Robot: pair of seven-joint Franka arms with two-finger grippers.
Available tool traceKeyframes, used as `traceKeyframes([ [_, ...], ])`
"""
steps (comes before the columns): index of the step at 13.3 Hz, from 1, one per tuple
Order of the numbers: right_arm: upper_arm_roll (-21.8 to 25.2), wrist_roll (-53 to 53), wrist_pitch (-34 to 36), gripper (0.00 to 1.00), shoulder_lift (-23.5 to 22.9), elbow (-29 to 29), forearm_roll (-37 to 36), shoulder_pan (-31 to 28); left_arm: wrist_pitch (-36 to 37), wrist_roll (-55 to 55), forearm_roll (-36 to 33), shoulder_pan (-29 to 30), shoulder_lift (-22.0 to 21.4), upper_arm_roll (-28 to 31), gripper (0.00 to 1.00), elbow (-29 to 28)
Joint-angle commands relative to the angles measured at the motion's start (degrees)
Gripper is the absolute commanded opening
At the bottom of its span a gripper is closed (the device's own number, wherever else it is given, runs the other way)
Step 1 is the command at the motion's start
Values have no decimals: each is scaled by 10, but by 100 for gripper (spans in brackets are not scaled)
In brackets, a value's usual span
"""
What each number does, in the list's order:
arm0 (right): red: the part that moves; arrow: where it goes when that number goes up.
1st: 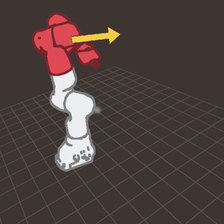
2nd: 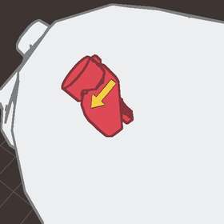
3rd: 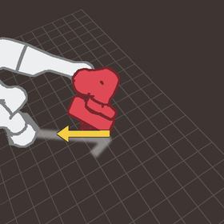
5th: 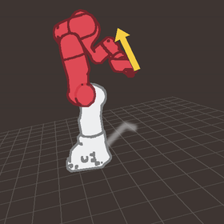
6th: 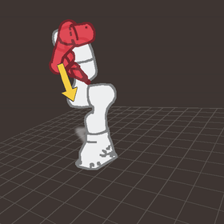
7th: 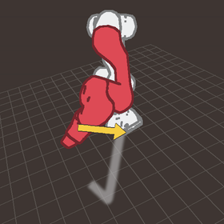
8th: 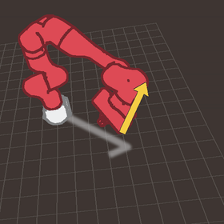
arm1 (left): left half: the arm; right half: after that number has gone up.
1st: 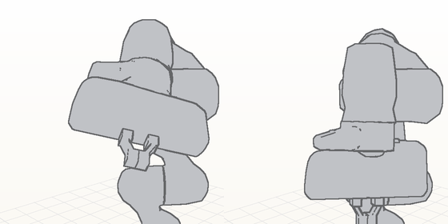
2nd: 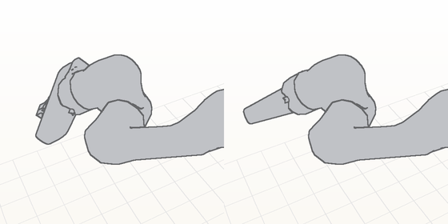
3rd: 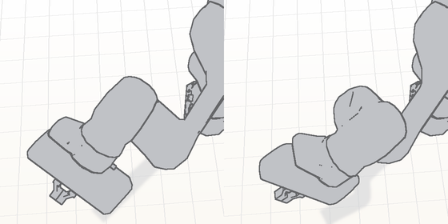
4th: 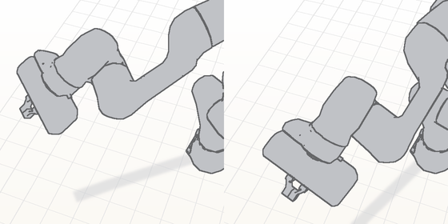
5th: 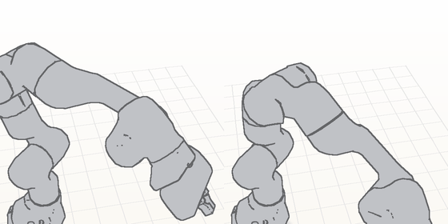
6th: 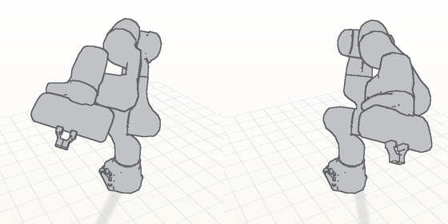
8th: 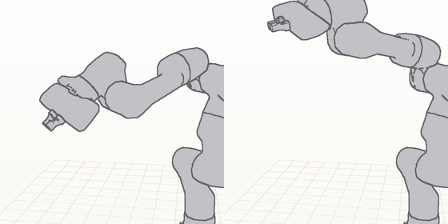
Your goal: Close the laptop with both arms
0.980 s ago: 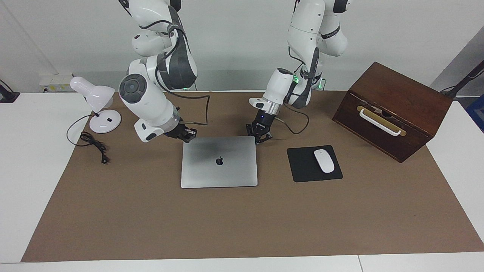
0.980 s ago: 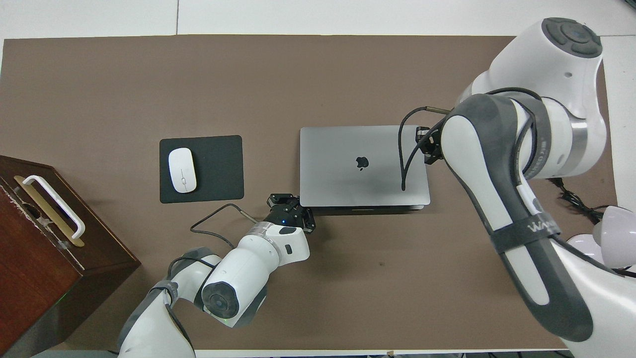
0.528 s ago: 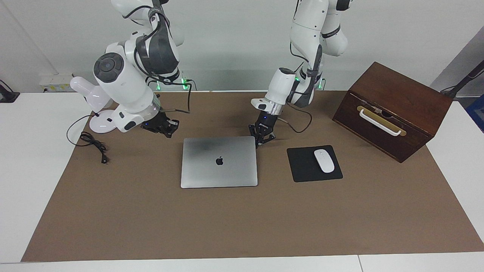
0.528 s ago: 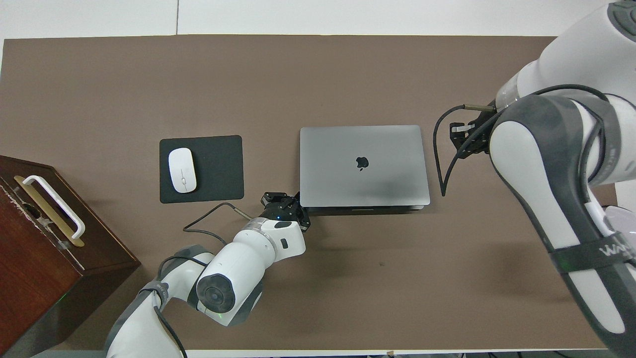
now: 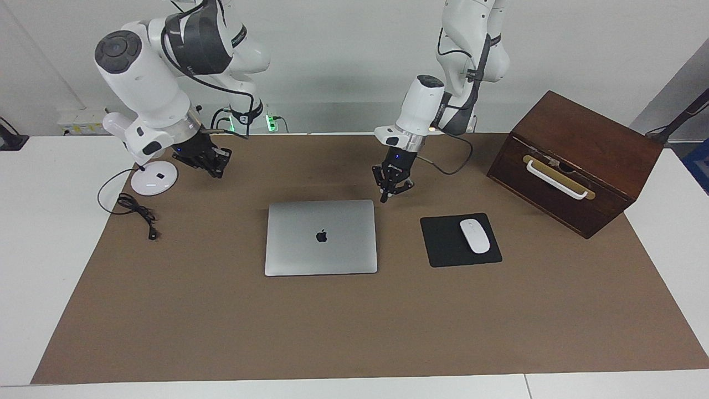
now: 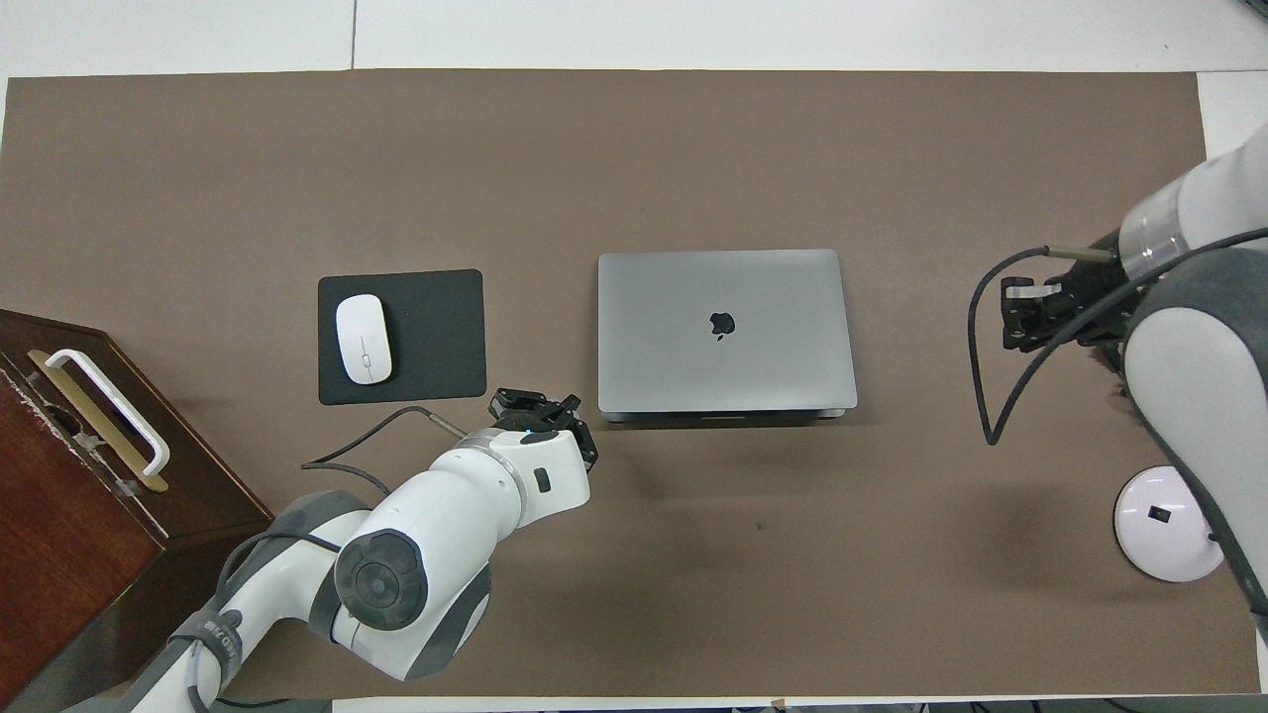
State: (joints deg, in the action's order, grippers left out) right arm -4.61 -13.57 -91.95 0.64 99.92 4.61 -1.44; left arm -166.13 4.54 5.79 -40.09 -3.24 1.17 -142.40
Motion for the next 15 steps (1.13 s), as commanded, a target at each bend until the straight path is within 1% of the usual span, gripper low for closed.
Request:
traceKeyframes([
  [1,-19,39,10,78,49,43,-13,-42,141,-18,-2,12,-47,1,0,27],
  [2,-18,38,11,95,52,44,-14,-48,210,-18,-2,26,-55,1,0,57],
  [3,-18,37,9,100,53,43,-14,-49,273,-18,-2,40,-65,2,0,85],
  [4,-17,37,6,100,53,41,-14,-52,319,-18,-3,57,-74,2,0,105],
  [5,-17,37,2,100,53,37,-14,-54,352,-18,-3,76,-83,1,3,119],
  [6,-16,38,0,100,53,31,-19,-53,377,-18,-3,86,-94,1,37,127],
  [7,-17,40,0,100,53,20,-27,-53,396,-18,-3,101,-100,2,94,132],
  [8,-17,43,1,100,52,12,-29,-53,404,-17,-4,120,-107,2,100,136],
  [10,-13,55,1,100,58,10,-29,-54,425,-18,-4,155,-110,1,100,144],
  [12,-8,72,3,100,69,10,-31,-53,434,-18,-4,206,-111,1,100,149],
  [13,5,76,5,100,73,10,-36,-53,451,-20,-4,225,-111,2,100,152],
  [15,8,97,3,100,73,10,-37,-59,462,-18,-4,282,-110,1,100,169],
])
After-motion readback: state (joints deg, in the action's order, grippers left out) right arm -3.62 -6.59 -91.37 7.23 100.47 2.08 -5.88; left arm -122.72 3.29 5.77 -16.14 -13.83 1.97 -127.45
